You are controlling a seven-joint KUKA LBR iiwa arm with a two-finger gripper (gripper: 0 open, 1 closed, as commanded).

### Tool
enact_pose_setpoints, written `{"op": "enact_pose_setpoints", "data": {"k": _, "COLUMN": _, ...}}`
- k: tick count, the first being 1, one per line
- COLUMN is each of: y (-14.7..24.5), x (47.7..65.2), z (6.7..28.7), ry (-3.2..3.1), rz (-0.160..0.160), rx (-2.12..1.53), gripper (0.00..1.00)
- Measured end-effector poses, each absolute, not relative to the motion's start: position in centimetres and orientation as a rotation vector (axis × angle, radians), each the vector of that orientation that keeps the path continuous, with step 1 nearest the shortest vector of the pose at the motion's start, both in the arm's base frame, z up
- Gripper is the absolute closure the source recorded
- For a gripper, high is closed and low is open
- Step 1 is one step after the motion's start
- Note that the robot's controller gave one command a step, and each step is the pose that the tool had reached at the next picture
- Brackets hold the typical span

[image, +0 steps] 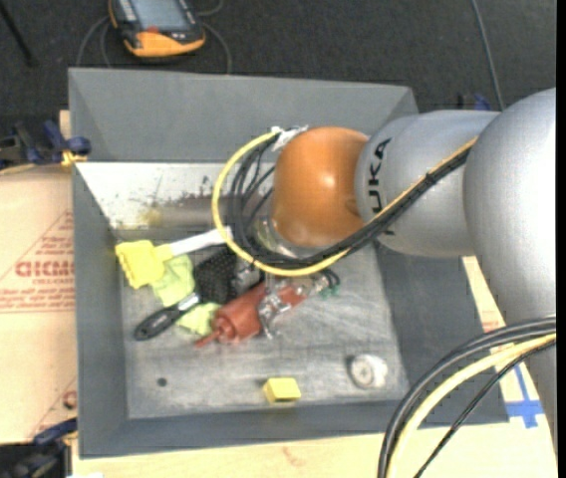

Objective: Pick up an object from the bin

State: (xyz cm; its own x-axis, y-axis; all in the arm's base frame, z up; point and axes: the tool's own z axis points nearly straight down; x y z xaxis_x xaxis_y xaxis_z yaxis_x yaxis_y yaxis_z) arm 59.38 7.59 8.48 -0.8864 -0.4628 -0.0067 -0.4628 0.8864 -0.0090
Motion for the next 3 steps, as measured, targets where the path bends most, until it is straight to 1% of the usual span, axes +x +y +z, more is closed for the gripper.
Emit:
{"op": "enact_pose_setpoints", "data": {"k": 1, "y": 7.6, "x": 59.4, "z": 8.5, "ry": 3.043, "rz": -0.011, "rx": -0.745, "gripper": 1.0}}
{"op": "enact_pose_setpoints", "data": {"k": 2, "y": 7.9, "x": 59.9, "z": 11.8, "ry": 3.046, "rz": -0.005, "rx": -0.763, "gripper": 1.0}}
{"op": "enact_pose_setpoints", "data": {"k": 3, "y": 7.1, "x": 59.0, "z": 17.6, "ry": 3.049, "rz": -0.001, "rx": -0.761, "gripper": 1.0}}
